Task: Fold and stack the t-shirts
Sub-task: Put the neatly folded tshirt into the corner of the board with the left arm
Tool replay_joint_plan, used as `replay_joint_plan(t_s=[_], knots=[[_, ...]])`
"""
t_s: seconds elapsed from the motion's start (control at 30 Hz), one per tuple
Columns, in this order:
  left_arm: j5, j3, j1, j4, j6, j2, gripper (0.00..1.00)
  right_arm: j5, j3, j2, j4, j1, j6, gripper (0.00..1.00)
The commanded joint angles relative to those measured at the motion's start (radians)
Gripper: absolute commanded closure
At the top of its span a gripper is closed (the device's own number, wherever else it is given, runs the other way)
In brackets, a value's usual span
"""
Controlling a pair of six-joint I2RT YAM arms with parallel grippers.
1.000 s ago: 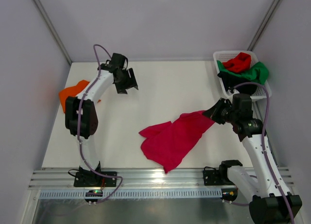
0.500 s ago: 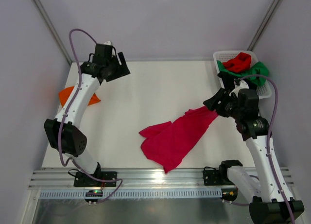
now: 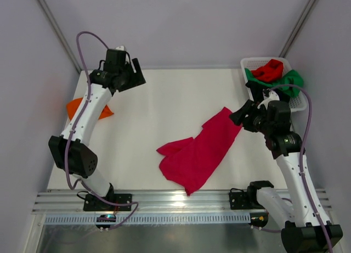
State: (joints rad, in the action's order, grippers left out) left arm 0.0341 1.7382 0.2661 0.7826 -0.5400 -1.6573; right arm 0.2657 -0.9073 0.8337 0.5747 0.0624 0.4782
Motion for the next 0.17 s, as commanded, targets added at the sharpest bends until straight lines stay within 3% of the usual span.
replay_joint_plan(t_s=[0.0,0.13], knots=[[0.012,0.021,-0.004,-0.002,0.020,0.031,0.27,0.015,0.010,-0.001,-0.053,-0.001,0.008,0.35],[0.010,0.011,-0.004,-0.005,0.017,0.031,0.29,0.012,0.010,0.005,-0.044,-0.001,-0.001,0.36]])
